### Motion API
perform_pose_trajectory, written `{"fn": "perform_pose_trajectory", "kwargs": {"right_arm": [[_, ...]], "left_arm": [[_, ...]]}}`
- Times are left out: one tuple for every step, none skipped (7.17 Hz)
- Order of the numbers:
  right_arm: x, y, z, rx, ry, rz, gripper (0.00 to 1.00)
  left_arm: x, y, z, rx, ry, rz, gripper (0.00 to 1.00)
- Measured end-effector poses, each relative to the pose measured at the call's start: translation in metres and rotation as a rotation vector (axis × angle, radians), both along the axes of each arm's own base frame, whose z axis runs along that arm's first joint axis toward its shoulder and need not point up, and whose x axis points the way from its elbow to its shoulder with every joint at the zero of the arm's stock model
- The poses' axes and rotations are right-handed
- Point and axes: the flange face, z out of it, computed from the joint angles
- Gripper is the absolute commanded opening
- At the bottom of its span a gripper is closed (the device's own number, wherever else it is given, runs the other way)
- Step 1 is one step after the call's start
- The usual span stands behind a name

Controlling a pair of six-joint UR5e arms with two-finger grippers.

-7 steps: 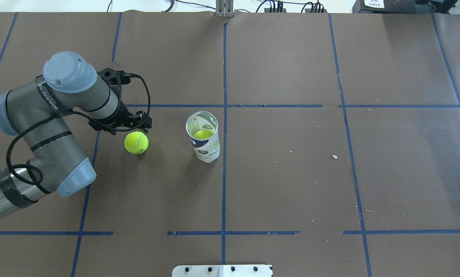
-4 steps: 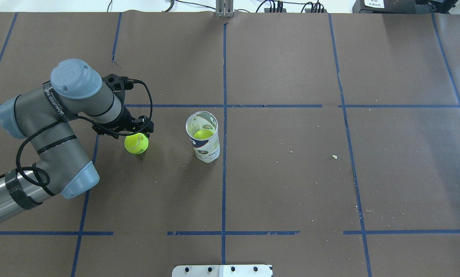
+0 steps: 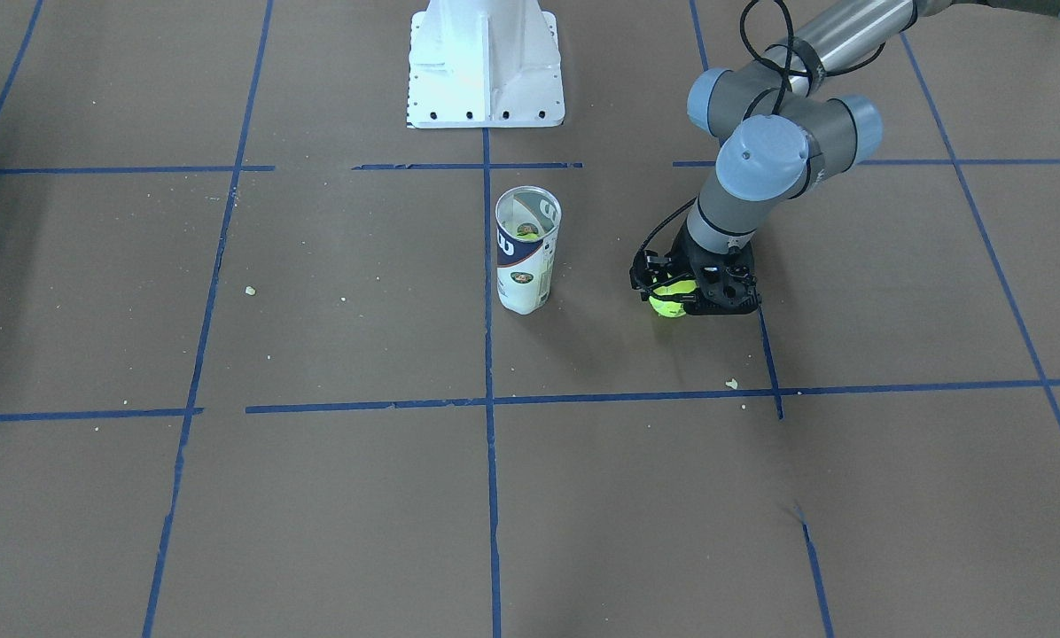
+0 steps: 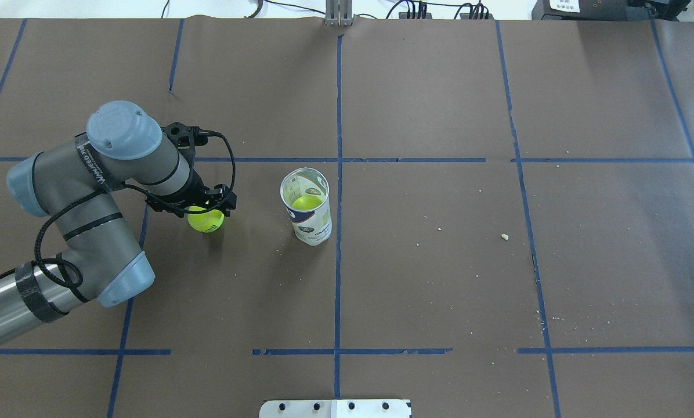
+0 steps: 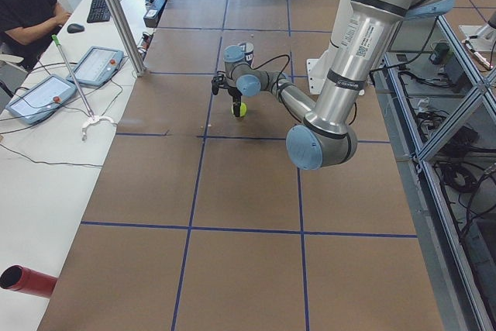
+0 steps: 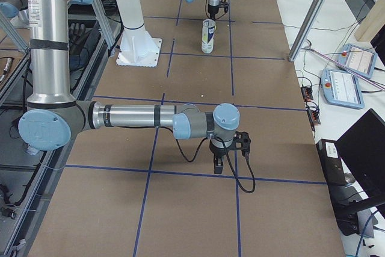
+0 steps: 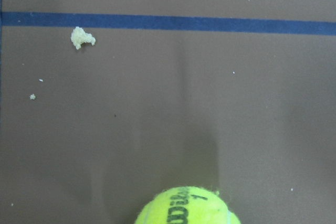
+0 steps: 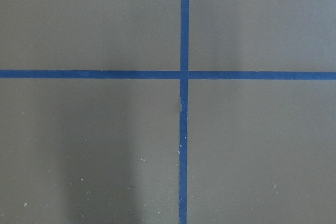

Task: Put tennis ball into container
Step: 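Lower the left gripper around the tennis ball and close it, then lift the tennis ball with the left gripper and carry it toward the can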

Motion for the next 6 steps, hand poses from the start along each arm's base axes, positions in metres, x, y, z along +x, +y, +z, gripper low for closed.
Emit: {"fn": "perform_pose_trajectory", "kwargs": {"right_arm": [[0.0, 0.0, 0.0, 0.0, 0.0, 0.0, 1.0], [0.0, 0.0, 0.0, 0.0, 0.0, 0.0, 1.0], [0.0, 0.0, 0.0, 0.0, 0.0, 0.0, 1.0], [0.0, 0.0, 0.0, 0.0, 0.0, 0.0, 1.0], [0.0, 0.0, 0.0, 0.0, 0.0, 0.0, 1.0], [0.0, 0.0, 0.0, 0.0, 0.0, 0.0, 1.0]], "left_arm": [[-0.001, 0.001, -0.003, 0.001, 0.004, -0.001, 0.0], [-0.003, 0.002, -0.007, 0.005, 0.01, -0.003, 0.0], [-0.011, 0.004, -0.019, 0.013, 0.019, -0.009, 0.0], [-0.031, 0.008, -0.041, 0.02, 0.018, -0.019, 0.0], [-0.058, 0.014, -0.071, 0.017, 0.002, -0.029, 0.0], [-0.09, 0.016, -0.102, 0.019, -0.005, -0.054, 0.0]]}}
